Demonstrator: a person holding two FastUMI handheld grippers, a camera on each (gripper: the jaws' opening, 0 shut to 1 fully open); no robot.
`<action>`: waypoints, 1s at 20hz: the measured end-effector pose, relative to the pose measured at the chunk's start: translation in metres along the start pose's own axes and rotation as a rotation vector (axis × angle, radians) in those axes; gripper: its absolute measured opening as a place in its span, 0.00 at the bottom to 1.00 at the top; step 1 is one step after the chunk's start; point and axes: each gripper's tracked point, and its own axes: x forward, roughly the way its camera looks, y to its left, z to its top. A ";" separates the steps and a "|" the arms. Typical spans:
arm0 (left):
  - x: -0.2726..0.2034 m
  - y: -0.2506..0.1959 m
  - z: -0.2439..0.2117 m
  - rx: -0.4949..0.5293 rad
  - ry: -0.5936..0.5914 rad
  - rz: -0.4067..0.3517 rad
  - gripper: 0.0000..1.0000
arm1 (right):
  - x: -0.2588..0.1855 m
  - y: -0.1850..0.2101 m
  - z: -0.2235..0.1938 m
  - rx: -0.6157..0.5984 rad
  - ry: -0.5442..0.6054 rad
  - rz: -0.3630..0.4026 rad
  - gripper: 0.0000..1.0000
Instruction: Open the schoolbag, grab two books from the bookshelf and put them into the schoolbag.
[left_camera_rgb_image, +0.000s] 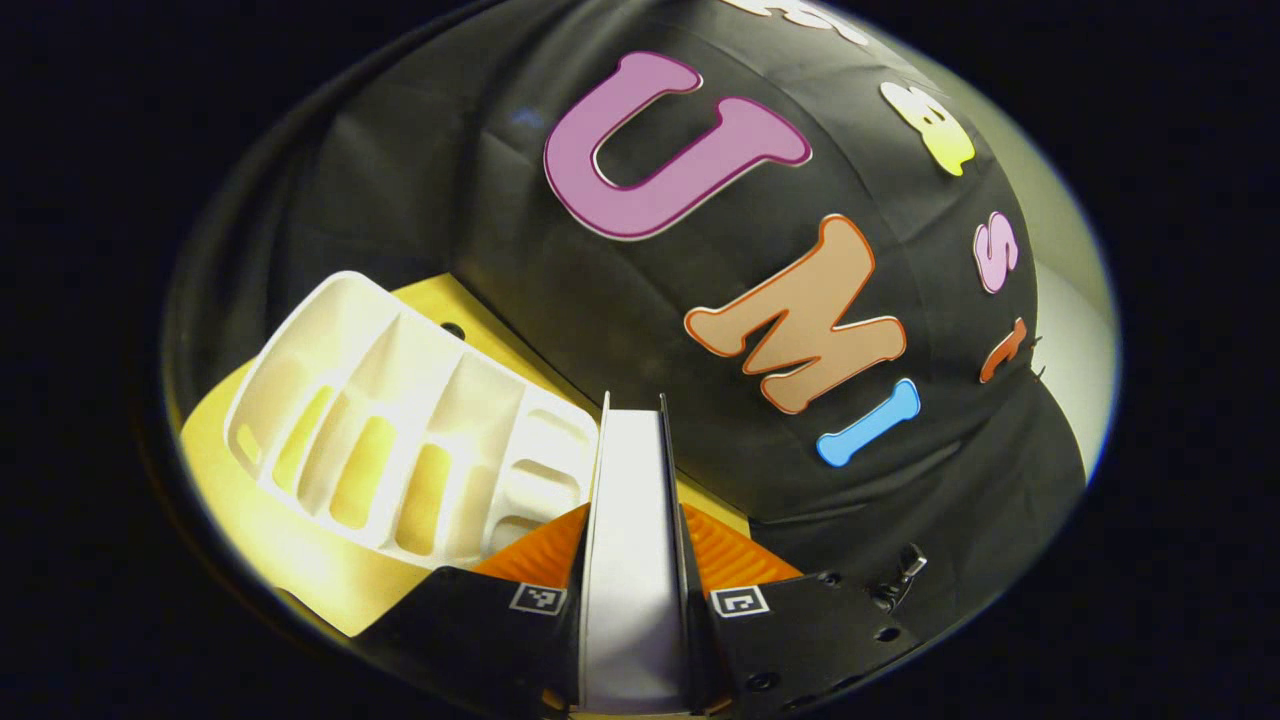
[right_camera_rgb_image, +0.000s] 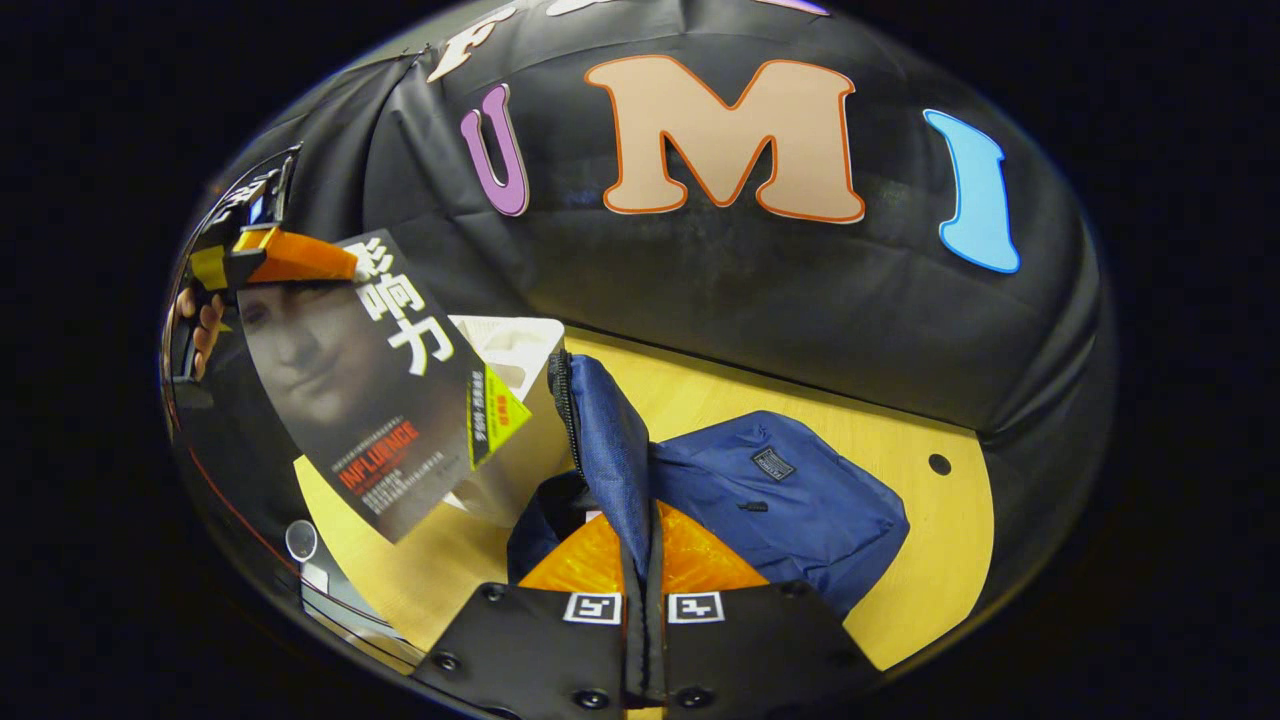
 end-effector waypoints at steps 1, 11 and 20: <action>0.006 -0.001 -0.009 -0.007 0.008 -0.002 0.37 | 0.000 0.000 -0.001 -0.001 -0.001 0.003 0.04; 0.047 0.008 -0.091 -0.118 -0.013 0.010 0.38 | 0.001 0.000 0.000 -0.009 -0.008 0.032 0.03; 0.070 0.019 -0.121 -0.212 -0.159 0.061 0.38 | 0.003 0.003 -0.005 -0.024 -0.012 0.064 0.04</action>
